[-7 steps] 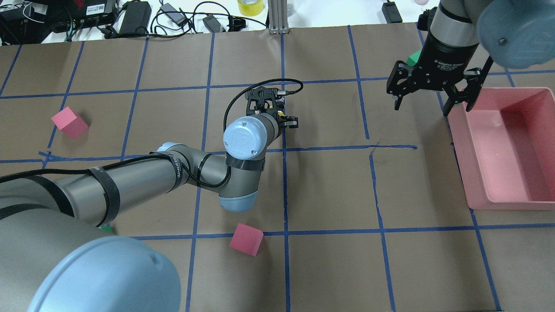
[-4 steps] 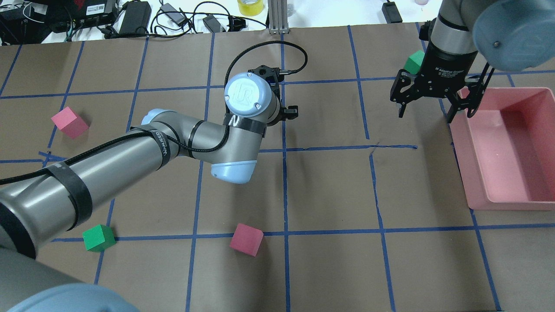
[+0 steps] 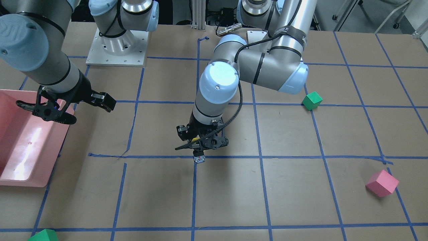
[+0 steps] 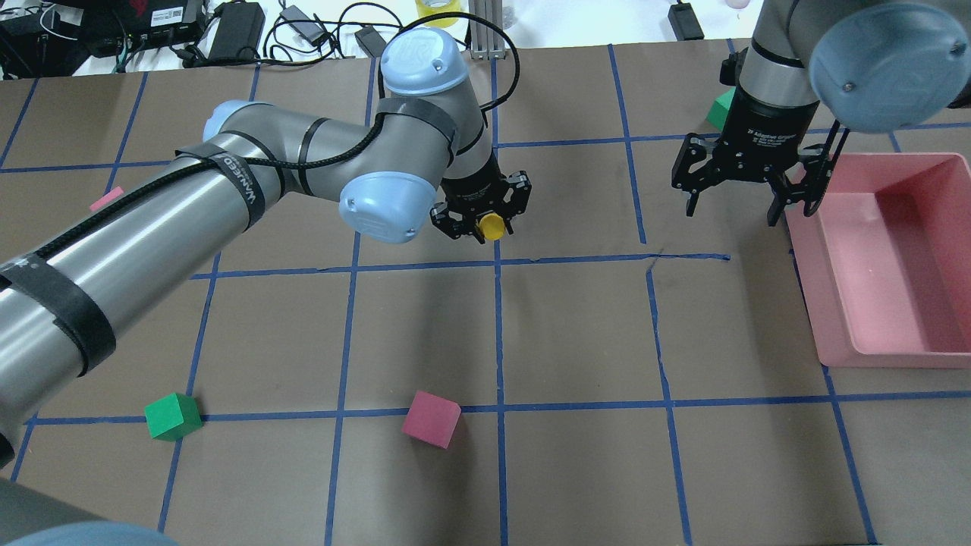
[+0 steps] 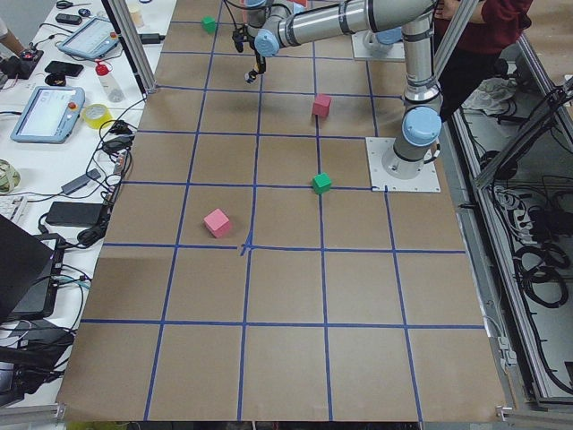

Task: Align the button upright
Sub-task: 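Set the switch down standing upright, yellow cap up, and release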

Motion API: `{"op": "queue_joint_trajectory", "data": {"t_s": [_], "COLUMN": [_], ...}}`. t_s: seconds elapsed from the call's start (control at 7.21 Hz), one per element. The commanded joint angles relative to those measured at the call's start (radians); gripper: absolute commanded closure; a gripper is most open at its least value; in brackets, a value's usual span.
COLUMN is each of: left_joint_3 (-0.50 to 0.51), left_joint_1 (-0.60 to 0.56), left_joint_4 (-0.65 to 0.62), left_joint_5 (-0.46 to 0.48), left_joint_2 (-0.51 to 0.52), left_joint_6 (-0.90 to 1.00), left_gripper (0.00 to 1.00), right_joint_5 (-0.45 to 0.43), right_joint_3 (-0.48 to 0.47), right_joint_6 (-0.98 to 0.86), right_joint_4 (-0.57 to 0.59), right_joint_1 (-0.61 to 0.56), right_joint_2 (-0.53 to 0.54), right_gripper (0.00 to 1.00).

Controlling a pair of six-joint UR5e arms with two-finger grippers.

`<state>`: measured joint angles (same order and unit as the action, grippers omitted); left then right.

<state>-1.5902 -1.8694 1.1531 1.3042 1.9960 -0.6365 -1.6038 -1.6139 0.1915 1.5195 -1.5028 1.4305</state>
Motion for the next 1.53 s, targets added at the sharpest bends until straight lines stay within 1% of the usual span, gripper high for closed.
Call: {"op": "queue_joint_trajectory", "data": {"t_s": [0.0, 0.14, 0.28, 0.55, 0.83, 0.97, 1.39], "left_joint_3": [0.01, 0.016, 0.027, 0.041, 0.048, 0.05, 0.049], "left_joint_1": [0.117, 0.128, 0.128, 0.133, 0.138, 0.15, 0.154], "left_joint_4": [0.118, 0.153, 0.152, 0.155, 0.16, 0.168, 0.194], "left_joint_5": [-0.26, -0.332, -0.429, -0.437, -0.424, -0.39, -0.39], "left_joint_2": [0.048, 0.085, 0.121, 0.151, 0.156, 0.162, 0.162], "left_joint_6": [-0.023, -0.038, -0.043, -0.026, -0.038, -0.038, -0.035], "left_gripper": [1.0, 1.0, 1.0, 1.0, 1.0, 1.0, 1.0], "right_joint_5": [0.018, 0.018, 0.012, 0.01, 0.007, 0.016, 0.018], "right_joint_3": [-0.017, -0.026, -0.03, -0.046, -0.049, -0.049, -0.049], "right_joint_6": [0.0, -0.001, -0.003, -0.011, -0.008, -0.001, -0.01], "right_joint_4": [-0.015, -0.013, -0.013, -0.012, -0.01, -0.004, -0.004], "right_joint_1": [-0.007, -0.01, -0.01, -0.008, -0.008, -0.008, -0.008], "right_joint_2": [0.005, 0.005, 0.005, 0.007, 0.002, -0.001, -0.002], "right_gripper": [0.0, 0.0, 0.0, 0.0, 0.0, 0.0, 0.0]}}
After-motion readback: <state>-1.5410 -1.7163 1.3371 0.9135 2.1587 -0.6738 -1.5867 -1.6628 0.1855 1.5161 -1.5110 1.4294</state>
